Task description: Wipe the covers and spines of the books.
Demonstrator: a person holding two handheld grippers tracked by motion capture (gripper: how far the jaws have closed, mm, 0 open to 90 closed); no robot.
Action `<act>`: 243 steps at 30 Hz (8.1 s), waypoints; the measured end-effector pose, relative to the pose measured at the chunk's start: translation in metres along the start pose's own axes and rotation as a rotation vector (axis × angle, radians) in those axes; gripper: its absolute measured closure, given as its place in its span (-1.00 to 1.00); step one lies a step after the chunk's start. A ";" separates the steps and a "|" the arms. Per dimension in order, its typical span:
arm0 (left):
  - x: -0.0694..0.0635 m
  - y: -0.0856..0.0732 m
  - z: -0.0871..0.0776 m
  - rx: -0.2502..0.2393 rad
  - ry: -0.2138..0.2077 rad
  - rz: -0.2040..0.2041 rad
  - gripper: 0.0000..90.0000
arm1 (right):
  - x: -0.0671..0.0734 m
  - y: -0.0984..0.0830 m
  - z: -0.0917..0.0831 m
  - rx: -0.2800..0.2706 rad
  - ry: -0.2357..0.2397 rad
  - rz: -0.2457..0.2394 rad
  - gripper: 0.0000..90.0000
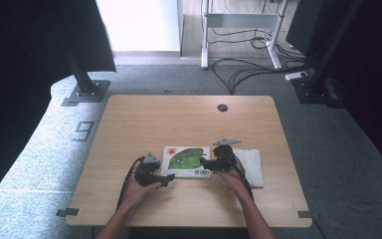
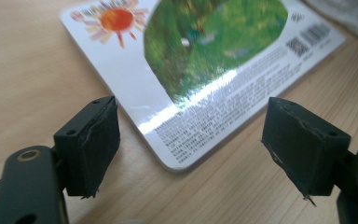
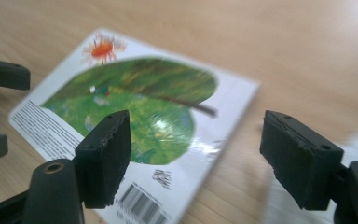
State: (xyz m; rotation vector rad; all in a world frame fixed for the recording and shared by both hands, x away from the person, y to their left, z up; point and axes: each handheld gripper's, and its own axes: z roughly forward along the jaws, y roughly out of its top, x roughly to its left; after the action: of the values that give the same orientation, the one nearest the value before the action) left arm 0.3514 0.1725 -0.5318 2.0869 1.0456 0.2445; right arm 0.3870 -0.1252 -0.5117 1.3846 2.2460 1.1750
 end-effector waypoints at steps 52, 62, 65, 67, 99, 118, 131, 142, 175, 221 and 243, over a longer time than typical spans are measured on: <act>0.014 -0.006 0.000 0.023 0.153 -0.060 -0.46 | 0.026 -0.001 -0.016 -0.094 -0.041 -0.142 0.63; 0.014 -0.007 0.000 0.015 0.147 -0.060 -0.43 | 0.073 0.027 0.050 -0.034 0.021 -0.201 0.62; 0.012 -0.007 0.000 0.013 0.155 -0.053 -0.42 | 0.079 0.031 0.066 -0.028 0.049 -0.195 0.61; 0.012 -0.007 0.000 0.013 0.157 -0.052 -0.42 | 0.082 0.032 0.075 -0.026 0.072 -0.187 0.61; 0.014 -0.008 0.000 0.020 0.146 -0.065 -0.41 | 0.007 0.006 0.049 -0.082 -0.125 -0.056 0.60; 0.014 -0.008 0.000 0.019 0.147 -0.063 -0.41 | 0.082 0.028 0.064 -0.123 0.106 -0.129 0.64; 0.013 -0.008 0.000 0.016 0.151 -0.060 -0.41 | 0.082 0.009 0.080 -0.061 0.090 -0.108 0.62; 0.012 -0.008 0.000 0.014 0.152 -0.060 -0.40 | 0.021 -0.014 0.038 -0.108 -0.039 -0.069 0.62; 0.014 -0.009 -0.003 0.017 0.166 -0.060 -0.39 | 0.097 -0.018 0.062 -0.099 0.132 -0.050 0.60; 0.013 -0.009 -0.002 0.015 0.163 -0.064 -0.39 | 0.011 -0.032 0.016 -0.147 -0.096 0.004 0.56; 0.012 -0.008 -0.007 -0.010 0.133 -0.042 -0.47 | -0.089 -0.043 -0.028 -0.164 -0.377 0.163 -0.27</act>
State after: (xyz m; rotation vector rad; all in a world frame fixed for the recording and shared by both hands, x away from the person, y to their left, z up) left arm 0.3509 0.1878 -0.5342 2.0604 1.1637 0.3707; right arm 0.3898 -0.2232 -0.5422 1.5907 1.7692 1.0162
